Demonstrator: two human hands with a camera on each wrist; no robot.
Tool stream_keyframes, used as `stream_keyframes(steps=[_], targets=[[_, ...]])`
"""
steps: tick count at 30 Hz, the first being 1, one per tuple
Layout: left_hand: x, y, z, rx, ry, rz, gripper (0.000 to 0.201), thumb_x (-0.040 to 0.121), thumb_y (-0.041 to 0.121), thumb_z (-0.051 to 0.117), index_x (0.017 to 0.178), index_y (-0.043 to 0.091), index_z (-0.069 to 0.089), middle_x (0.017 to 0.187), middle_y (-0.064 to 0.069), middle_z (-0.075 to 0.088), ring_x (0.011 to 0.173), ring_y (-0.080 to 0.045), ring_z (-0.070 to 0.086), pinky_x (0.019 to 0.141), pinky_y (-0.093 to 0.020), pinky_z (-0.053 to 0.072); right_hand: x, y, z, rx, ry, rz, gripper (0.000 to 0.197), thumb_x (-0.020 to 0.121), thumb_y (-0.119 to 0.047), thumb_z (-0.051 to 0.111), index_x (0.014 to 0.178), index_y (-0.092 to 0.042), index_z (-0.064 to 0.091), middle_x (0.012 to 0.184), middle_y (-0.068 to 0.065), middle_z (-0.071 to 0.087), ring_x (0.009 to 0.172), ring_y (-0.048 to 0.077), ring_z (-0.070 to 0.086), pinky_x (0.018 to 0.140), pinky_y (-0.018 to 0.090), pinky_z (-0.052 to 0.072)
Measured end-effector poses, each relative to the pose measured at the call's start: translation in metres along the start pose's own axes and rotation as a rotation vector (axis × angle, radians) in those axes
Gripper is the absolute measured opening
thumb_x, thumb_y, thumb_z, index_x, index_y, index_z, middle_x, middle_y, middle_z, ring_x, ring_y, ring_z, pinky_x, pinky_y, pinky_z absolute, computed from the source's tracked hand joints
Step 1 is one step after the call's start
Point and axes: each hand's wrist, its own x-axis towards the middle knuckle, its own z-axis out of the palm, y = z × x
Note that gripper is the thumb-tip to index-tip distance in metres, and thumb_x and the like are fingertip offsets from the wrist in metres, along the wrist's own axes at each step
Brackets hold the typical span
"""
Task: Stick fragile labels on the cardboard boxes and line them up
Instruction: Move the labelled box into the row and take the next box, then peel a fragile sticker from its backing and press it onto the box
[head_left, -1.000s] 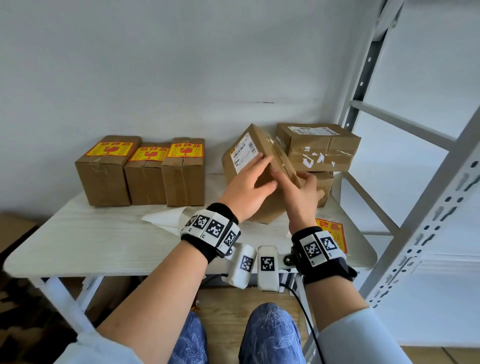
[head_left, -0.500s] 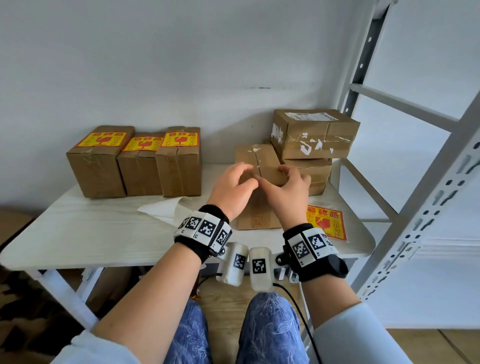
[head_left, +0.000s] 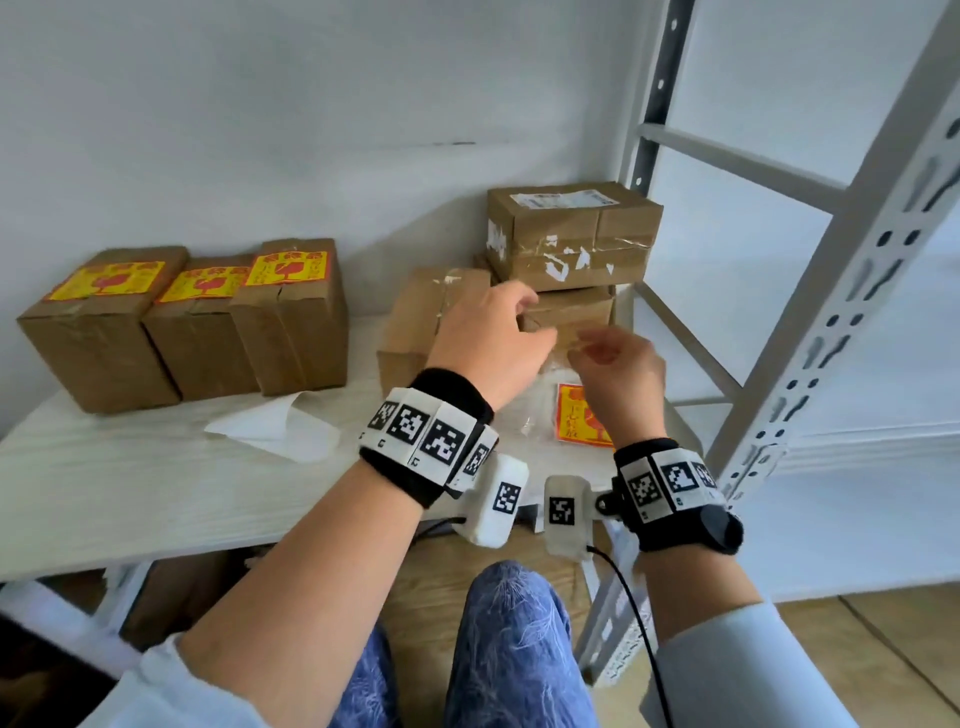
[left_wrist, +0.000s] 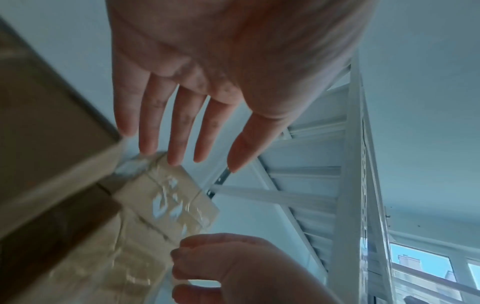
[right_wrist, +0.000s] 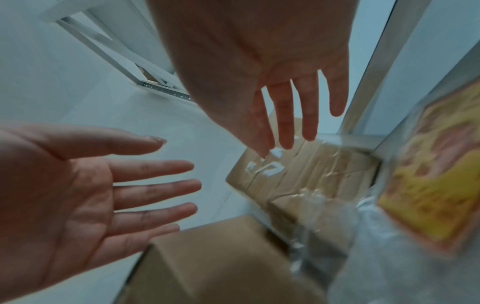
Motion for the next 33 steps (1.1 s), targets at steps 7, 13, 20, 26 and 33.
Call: stream_keyframes(steps=[7,13,20,26,33], targets=[[0.009,0.013,0.049,0.022,-0.158,-0.037,0.027,0.091,0.028,0.06,0.117,0.022,0.066,0.114,-0.001,0.069,0.106,-0.022,0.063,0.096,-0.038,0.051,-0.003,0.053,-0.015,-0.327,-0.237,0.118,0.054,0.065,-0.026,0.086,0.117,-0.022,0.07,0.114,0.007,0.068,0.106,0.026,0.064,0.09,0.034,0.052],[0.025,-0.003,0.094,0.21,-0.527,-0.203,0.036,0.092,0.027,0.052,0.122,0.013,0.064,0.123,-0.011,0.065,0.106,-0.03,0.062,0.085,-0.034,0.05,0.0,0.063,-0.019,-0.451,-0.171,0.176,0.059,0.074,-0.029,0.075,0.13,-0.026,0.06,0.132,0.013,0.051,0.125,0.033,0.046,0.106,0.038,0.039],[0.039,-0.009,0.11,0.172,-0.608,-0.333,0.043,0.092,0.026,0.053,0.125,-0.002,0.057,0.119,-0.022,0.065,0.086,-0.03,0.064,0.065,-0.031,0.045,0.006,0.06,-0.017,-0.147,-0.083,0.336,0.07,0.066,-0.003,0.079,0.13,-0.018,0.055,0.138,0.01,0.036,0.104,0.03,0.06,0.084,0.034,0.055],[0.028,-0.012,0.107,0.207,-0.586,-0.285,0.034,0.093,0.014,0.047,0.117,-0.002,0.064,0.11,-0.02,0.066,0.1,-0.032,0.065,0.071,-0.032,0.048,0.007,0.057,-0.02,-0.094,-0.055,0.365,0.059,0.077,-0.007,0.065,0.134,-0.016,0.053,0.129,0.013,0.057,0.079,0.021,0.062,0.066,0.031,0.055],[0.01,-0.001,0.08,-0.195,-0.203,-0.18,0.044,0.092,-0.005,0.044,0.112,0.02,0.073,0.122,0.002,0.067,0.113,-0.015,0.058,0.095,-0.025,0.045,-0.002,0.053,-0.023,-0.023,0.003,0.341,0.048,0.093,-0.025,0.059,0.139,-0.014,0.048,0.119,0.008,0.066,0.095,0.021,0.06,0.078,0.025,0.042]])
